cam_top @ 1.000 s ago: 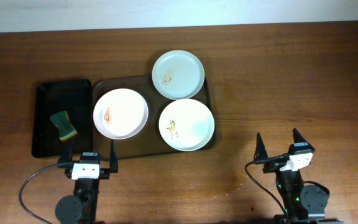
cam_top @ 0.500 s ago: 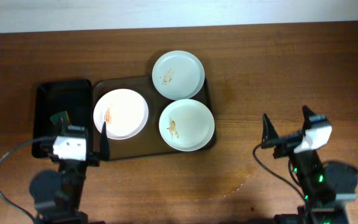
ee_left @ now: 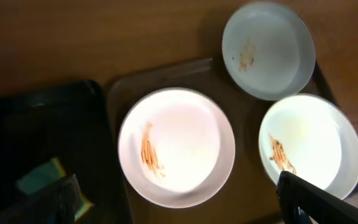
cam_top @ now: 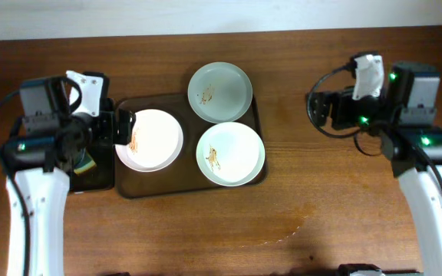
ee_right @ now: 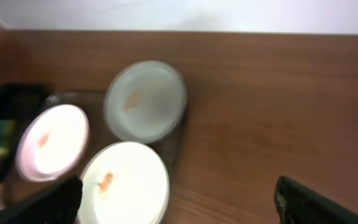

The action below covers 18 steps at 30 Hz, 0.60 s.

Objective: Clean dirty plates on tray and stack at the side

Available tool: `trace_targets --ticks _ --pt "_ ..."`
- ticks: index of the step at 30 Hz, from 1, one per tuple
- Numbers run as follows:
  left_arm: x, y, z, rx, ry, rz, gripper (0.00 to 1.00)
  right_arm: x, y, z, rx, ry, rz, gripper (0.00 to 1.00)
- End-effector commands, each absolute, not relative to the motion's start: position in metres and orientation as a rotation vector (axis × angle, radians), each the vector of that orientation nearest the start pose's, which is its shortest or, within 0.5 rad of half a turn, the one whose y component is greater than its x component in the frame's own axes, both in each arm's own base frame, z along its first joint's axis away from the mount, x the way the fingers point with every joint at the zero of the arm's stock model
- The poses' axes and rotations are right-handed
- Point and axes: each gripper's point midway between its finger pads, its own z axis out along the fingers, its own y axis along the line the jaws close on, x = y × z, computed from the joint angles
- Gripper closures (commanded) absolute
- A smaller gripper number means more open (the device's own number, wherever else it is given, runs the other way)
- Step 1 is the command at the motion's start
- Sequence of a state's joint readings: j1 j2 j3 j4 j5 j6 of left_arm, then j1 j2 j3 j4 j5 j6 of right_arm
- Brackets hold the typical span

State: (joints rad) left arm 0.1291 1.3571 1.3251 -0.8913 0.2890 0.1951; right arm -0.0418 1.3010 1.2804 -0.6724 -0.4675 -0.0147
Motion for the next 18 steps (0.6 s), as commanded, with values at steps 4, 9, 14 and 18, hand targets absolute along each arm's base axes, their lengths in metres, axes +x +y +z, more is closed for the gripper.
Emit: trace_targets --ticks 4,9,14,18 --pt "0.358 -0.017 0.210 0.217 2.535 -0.362 0.01 0.405 0.152 0.258 -0.271 2.212 0.824 0.03" --pt "0.357 0.062 0.215 -0.325 2.533 -0.238 0.01 0.417 0.249 0.231 -0.308 2.310 0.706 0.17" --pt "0.348 0.110 0.209 -0.465 2.538 -0.022 0.01 0.413 0.322 0.157 -0.332 2.443 0.559 0.27" --pt "0.347 0.125 0.195 -0.599 2.561 0.049 0.01 0.402 0.359 0.095 -0.409 2.513 0.551 0.38"
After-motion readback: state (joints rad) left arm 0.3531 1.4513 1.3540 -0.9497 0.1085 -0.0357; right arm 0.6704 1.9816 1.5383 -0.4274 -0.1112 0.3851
